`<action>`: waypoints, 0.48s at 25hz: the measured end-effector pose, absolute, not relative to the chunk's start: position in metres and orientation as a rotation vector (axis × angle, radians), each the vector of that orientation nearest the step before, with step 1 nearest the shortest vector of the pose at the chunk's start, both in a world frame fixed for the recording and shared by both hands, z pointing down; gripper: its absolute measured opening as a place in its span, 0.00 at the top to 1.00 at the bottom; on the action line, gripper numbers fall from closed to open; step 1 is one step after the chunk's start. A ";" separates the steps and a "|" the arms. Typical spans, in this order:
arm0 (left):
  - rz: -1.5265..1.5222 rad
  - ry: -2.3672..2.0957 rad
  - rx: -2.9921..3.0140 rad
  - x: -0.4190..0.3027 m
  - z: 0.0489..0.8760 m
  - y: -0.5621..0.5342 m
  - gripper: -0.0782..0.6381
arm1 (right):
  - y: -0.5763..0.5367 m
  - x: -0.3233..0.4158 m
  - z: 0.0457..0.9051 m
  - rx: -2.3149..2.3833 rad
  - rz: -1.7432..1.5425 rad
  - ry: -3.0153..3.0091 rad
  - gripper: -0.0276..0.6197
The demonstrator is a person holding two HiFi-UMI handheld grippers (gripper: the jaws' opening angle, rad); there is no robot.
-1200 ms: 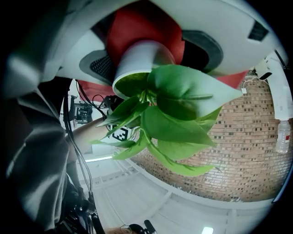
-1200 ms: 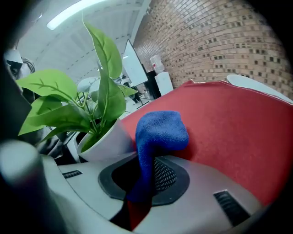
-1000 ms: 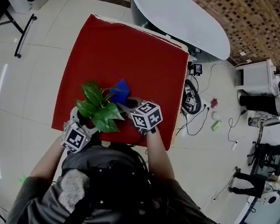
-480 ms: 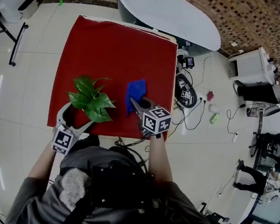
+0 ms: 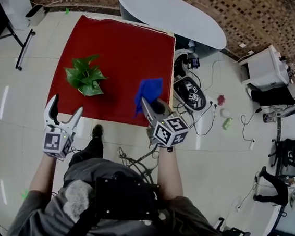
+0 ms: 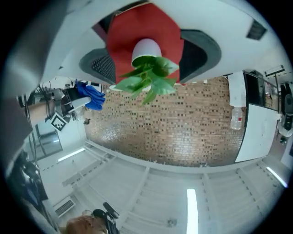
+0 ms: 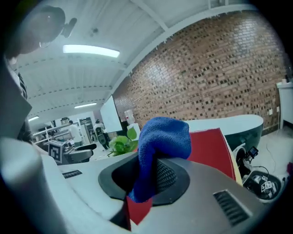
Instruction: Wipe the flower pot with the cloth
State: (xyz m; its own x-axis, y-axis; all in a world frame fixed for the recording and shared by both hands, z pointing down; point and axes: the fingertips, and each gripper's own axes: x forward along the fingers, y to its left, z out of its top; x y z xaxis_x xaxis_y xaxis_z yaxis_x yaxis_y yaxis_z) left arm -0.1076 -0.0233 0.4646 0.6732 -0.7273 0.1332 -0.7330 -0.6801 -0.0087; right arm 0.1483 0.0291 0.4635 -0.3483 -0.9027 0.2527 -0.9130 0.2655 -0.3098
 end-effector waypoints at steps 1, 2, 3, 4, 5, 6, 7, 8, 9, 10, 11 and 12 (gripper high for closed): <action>0.153 -1.250 2.839 -0.108 0.453 0.000 0.26 | 0.055 0.144 0.453 1.794 0.583 -2.496 0.84; 0.128 -1.248 2.843 -0.105 0.440 0.020 0.26 | 0.076 0.142 0.438 1.809 0.536 -2.508 0.84; 0.114 -1.227 2.842 -0.099 0.424 0.036 0.26 | 0.092 0.142 0.420 1.824 0.495 -2.516 0.84; 0.106 -1.192 2.838 -0.092 0.408 0.051 0.26 | 0.106 0.142 0.402 1.839 0.459 -2.524 0.84; 0.102 -1.154 2.837 -0.085 0.394 0.066 0.26 | 0.120 0.142 0.387 1.855 0.425 -2.532 0.84; 0.104 -1.126 2.845 -0.078 0.384 0.083 0.27 | 0.136 0.142 0.376 1.871 0.392 -2.543 0.84; 0.112 -1.106 2.860 -0.072 0.377 0.101 0.32 | 0.153 0.140 0.369 1.888 0.363 -2.556 0.84; 0.120 -1.089 2.880 -0.067 0.372 0.119 0.37 | 0.170 0.138 0.362 1.906 0.341 -2.570 0.84; 0.125 -1.073 2.896 -0.061 0.367 0.135 0.40 | 0.186 0.136 0.354 1.925 0.327 -2.588 0.84; 0.126 -1.061 2.907 -0.056 0.360 0.148 0.43 | 0.201 0.134 0.343 1.944 0.316 -2.608 0.84; 0.128 -1.057 2.915 -0.051 0.352 0.159 0.47 | 0.214 0.132 0.330 1.960 0.301 -2.629 0.84; 0.129 -1.067 2.923 -0.049 0.344 0.169 0.53 | 0.227 0.128 0.318 1.972 0.279 -2.647 0.84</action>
State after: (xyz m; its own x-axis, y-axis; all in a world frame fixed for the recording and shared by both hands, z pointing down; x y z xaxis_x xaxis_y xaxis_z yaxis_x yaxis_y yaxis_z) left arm -0.0489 0.1690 0.3443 0.7619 -0.6417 0.0872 -0.6440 -0.7650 -0.0033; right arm 0.1283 0.2273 0.3176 -0.2820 -0.9587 -0.0362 -0.9301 0.2825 -0.2348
